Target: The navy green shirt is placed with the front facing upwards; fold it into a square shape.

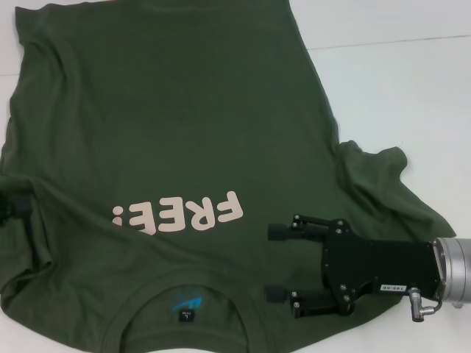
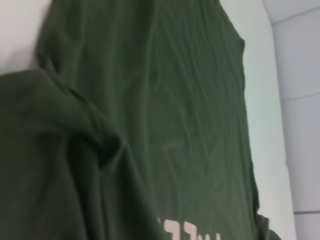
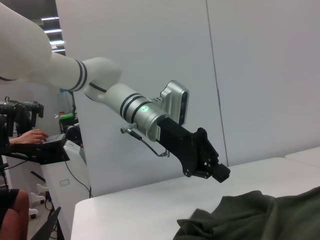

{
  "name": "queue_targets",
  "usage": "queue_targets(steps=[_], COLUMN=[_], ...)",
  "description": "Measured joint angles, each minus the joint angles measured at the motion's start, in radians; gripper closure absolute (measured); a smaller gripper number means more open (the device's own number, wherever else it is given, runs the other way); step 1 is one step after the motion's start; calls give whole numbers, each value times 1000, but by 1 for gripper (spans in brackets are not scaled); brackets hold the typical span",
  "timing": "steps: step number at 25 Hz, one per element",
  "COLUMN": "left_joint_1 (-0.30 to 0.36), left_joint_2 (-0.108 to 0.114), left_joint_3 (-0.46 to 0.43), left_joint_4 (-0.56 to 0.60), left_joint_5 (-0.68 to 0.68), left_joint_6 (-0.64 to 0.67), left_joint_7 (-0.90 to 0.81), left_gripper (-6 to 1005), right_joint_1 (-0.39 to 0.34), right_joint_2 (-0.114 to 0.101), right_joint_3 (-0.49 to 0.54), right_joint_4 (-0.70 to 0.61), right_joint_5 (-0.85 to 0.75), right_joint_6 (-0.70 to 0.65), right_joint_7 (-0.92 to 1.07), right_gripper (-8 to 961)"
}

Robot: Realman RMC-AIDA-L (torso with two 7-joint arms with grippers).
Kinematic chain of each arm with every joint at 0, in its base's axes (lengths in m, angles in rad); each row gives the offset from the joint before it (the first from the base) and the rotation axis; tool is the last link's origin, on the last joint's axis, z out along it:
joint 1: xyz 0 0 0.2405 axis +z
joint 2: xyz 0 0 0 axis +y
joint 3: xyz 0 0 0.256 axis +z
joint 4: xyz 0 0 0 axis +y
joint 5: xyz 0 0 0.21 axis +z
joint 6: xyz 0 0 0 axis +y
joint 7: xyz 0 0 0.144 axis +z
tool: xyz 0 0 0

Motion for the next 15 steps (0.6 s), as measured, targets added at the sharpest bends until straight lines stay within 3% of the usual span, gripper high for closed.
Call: queue_targets(steps=[8,15], left_joint_1=[-46,-14], left_joint_2=[-1,11], left_joint_3=[0,-6], left_joint_4=[35,46], left_joint_5=[3,6], left_joint_6=[-23,-45], left_joint_7=[-10,-30], left_gripper=[966,965], right_joint_1=[1,-4], right_joint_2=[0,0], right_joint_3=[10,21], right_joint_4=[0,2], right_joint_5=[1,2], right_joint_6=[5,15], right_joint_7=[0,8], right_gripper=[70,70])
